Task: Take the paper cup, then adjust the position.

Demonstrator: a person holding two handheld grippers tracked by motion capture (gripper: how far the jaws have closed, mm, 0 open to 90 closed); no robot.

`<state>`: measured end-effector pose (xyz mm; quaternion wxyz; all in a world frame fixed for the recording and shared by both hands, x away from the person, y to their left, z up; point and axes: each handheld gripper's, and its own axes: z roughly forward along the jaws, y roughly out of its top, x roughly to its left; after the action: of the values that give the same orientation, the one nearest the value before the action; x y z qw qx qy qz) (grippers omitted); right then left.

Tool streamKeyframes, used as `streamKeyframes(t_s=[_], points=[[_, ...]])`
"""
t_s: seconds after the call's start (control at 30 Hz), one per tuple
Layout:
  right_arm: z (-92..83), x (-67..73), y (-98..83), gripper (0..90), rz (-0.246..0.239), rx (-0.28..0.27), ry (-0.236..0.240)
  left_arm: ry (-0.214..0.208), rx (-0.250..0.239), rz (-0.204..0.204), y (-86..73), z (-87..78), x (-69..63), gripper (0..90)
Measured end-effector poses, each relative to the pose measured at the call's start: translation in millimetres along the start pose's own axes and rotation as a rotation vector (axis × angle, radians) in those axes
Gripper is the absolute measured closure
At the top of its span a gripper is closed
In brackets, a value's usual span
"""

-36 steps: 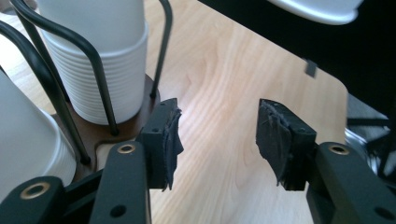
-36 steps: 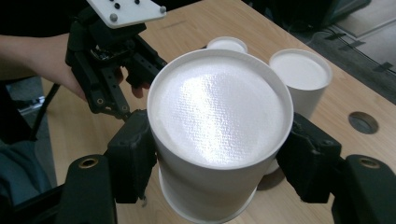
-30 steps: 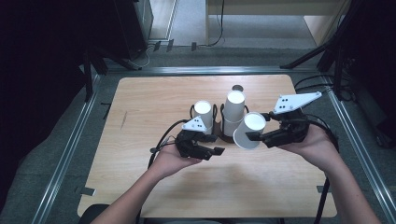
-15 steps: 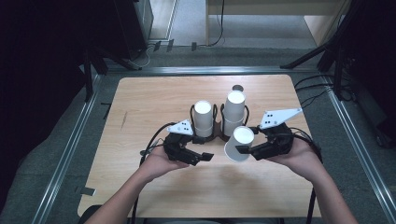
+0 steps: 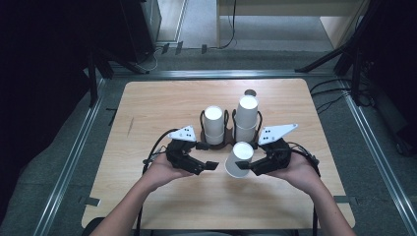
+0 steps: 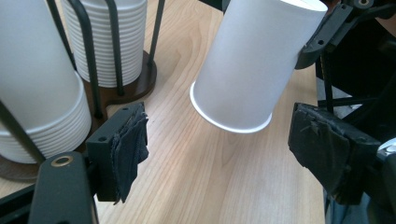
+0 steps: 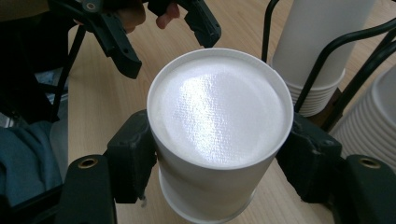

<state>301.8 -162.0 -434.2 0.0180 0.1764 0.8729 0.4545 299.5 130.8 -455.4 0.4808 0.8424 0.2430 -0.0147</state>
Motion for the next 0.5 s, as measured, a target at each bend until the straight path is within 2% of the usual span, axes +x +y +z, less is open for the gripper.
streamKeyframes(t_s=[0.17,0.43,0.5], points=[[6.7,0.6,-2.7,33.0,0.002,-0.01,0.004,0.002,0.021,-0.007,-5.3,-0.4,4.1,17.4],[20.0,3.4,-5.6,33.0,-0.011,-0.017,0.024,0.006,-0.001,-0.02,-9.0,-5.6,4.6,12.7],[22.1,3.7,-5.7,33.0,-0.014,-0.019,0.029,-0.007,-0.001,-0.036,-10.2,-5.3,4.9,11.5]])
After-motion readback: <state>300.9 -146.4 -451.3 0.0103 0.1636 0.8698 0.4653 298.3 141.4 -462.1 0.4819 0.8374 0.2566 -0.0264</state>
